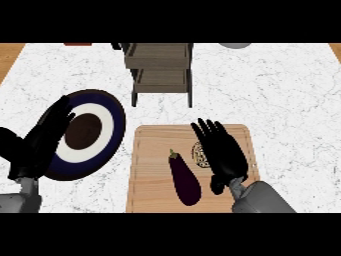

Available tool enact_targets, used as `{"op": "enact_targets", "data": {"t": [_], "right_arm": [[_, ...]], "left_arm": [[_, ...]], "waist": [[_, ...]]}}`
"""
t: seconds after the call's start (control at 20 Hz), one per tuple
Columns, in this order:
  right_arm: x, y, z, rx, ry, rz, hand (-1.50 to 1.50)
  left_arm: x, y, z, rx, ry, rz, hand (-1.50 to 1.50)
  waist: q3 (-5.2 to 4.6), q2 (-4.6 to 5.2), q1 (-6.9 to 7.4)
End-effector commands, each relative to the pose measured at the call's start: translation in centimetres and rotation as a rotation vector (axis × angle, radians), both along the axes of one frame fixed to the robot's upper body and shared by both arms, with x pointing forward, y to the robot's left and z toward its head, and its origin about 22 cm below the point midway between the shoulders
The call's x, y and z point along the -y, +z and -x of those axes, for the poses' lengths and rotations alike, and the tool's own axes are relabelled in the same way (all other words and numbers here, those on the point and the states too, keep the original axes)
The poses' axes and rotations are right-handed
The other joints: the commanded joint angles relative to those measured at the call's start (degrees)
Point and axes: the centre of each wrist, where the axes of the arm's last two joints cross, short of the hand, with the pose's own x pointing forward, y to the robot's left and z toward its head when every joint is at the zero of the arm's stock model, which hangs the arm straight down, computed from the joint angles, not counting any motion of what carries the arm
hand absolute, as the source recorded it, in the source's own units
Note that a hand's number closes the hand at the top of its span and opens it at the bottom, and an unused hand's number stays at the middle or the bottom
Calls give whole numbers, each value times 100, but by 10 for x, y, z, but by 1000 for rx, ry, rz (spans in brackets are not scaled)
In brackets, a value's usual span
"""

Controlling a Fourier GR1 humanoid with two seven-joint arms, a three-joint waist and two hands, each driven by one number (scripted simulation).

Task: Pick the cupcake from the cutting board and place it in the tiered basket

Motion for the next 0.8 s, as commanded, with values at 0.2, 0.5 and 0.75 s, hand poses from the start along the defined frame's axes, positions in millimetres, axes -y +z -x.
{"op": "enact_targets", "data": {"t": [0.2, 0.5, 0.75], "right_arm": [[0, -13, 7, -145, 78, 111, 150], [-4, -33, -5, -55, 148, 156, 150], [-20, -23, 9, 99, 136, 106, 150]], "left_arm": [[-13, -9, 9, 4, 4, -2, 0], [-4, 4, 6, 3, 2, -2, 0], [-9, 9, 19, 4, -17, 10, 0]], "waist": [[-1, -3, -2], [1, 2, 17], [1, -8, 15]]}}
